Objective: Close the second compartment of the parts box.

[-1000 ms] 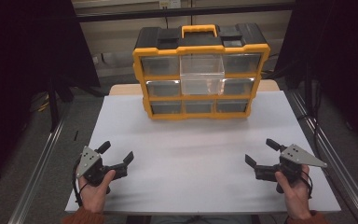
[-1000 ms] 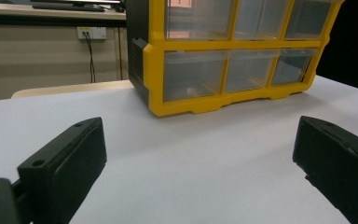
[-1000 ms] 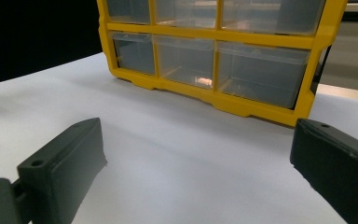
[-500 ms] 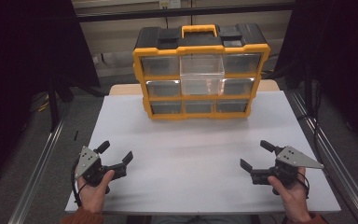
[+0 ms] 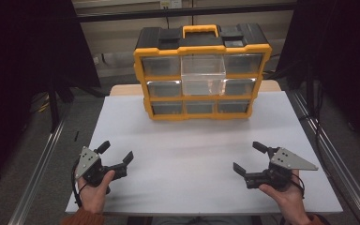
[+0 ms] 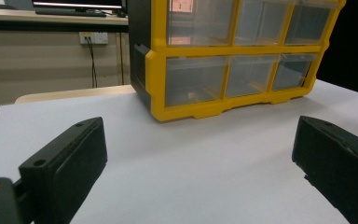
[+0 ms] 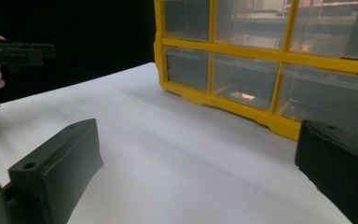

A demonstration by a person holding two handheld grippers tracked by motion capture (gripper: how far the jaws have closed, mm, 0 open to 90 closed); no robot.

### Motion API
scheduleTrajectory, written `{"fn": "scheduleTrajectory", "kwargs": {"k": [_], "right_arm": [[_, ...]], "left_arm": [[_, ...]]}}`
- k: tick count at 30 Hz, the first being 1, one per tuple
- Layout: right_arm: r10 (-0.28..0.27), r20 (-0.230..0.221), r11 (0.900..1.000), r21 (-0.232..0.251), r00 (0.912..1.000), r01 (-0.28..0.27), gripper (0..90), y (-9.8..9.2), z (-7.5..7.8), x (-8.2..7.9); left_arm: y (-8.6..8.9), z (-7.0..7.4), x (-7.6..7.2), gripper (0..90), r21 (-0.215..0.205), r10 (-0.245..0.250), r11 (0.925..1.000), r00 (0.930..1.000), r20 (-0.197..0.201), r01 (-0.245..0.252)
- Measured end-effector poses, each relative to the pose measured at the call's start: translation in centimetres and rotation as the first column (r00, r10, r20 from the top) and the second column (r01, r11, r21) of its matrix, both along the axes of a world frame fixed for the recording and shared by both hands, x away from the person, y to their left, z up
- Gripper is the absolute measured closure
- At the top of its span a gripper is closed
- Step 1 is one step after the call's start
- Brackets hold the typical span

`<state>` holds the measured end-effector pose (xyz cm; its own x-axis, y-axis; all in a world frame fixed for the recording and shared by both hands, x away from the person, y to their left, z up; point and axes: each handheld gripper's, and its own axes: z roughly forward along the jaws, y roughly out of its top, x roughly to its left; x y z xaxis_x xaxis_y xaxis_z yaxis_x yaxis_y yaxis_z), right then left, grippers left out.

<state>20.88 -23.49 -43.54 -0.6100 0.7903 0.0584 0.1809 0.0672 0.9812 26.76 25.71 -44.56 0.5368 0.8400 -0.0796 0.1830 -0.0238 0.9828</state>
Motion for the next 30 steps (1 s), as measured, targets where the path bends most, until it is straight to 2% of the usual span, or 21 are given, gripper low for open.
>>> {"fn": "scheduleTrajectory", "kwargs": {"k": [6, 7, 9, 13, 16, 20, 21, 22, 25, 30], "right_arm": [[0.022, 0.009, 1.0, 0.006, 0.9997, -0.023, 0.0, 0.8, 0.3, 0.2], [0.02, 0.004, 1.0, 0.007, 0.9998, -0.02, 0.0, 0.9, 0.3, 0.2], [0.024, 0.006, 1.0, 0.002, 0.9997, -0.024, 0.0, 1.2, 0.3, 0.2], [0.034, 0.02, 0.999, -0.002, 0.9992, -0.034, 0.0, 1.8, 0.6, 0.4], [0.046, 0.026, 0.999, -0.002, 0.9986, -0.046, 0.0, 2.3, 1.0, 0.7], [0.075, 0.043, 0.997, 0.0, 0.9963, -0.075, 0.0, 3.0, 1.4, 1.0], [0.089, 0.051, 0.996, 0.007, 0.9947, -0.09, 0.0, 3.6, 1.8, 1.2], [0.089, 0.051, 0.996, 0.007, 0.9947, -0.09, 0.0, 3.6, 1.8, 1.2], [0.128, 0.077, 0.992, 0.003, 0.9888, -0.129, 0.0, 4.6, 2.5, 1.6], [0.15, 0.084, 0.989, 0.009, 0.9852, -0.151, 0.0, 5.8, 3.1, 2.5]], "left_arm": [[-0.1, -0.1, 0.1, 3.4, -0.011, -0.001, 0.9999, 1.0, -0.009, 0.0], [0.0, 0.0, 0.0, 3.5, 0.01, 0.003, 0.9999, 1.0, -0.005, -0.003], [-0.1, 0.0, -0.1, 3.4, -0.005, -0.006, 1.0, 1.0, 0.002, 0.006], [0.0, 0.1, -0.2, 3.4, 0.001, 0.007, 1.0, 1.0, -0.001, -0.007], [0.0, 0.1, -0.2, 3.4, 0.001, -0.003, 1.0, 1.0, 0.006, 0.003], [0.2, 0.1, -0.4, 3.6, 0.014, 0.001, 0.9999, 1.0, 0.006, -0.001], [0.2, 0.1, -0.5, 3.6, 0.0, -0.006, 1.0, 0.9999, 0.009, 0.006], [0.4, 0.2, -0.5, 3.6, 0.016, -0.009, 0.9998, 0.9999, 0.009, 0.009], [0.3, 0.2, -0.5, 3.6, 0.001, 0.007, 1.0, 0.9999, 0.011, -0.007], [0.4, 0.2, -0.6, 3.6, 0.002, 0.01, 1.0, 0.9999, 0.01, -0.01]]}}
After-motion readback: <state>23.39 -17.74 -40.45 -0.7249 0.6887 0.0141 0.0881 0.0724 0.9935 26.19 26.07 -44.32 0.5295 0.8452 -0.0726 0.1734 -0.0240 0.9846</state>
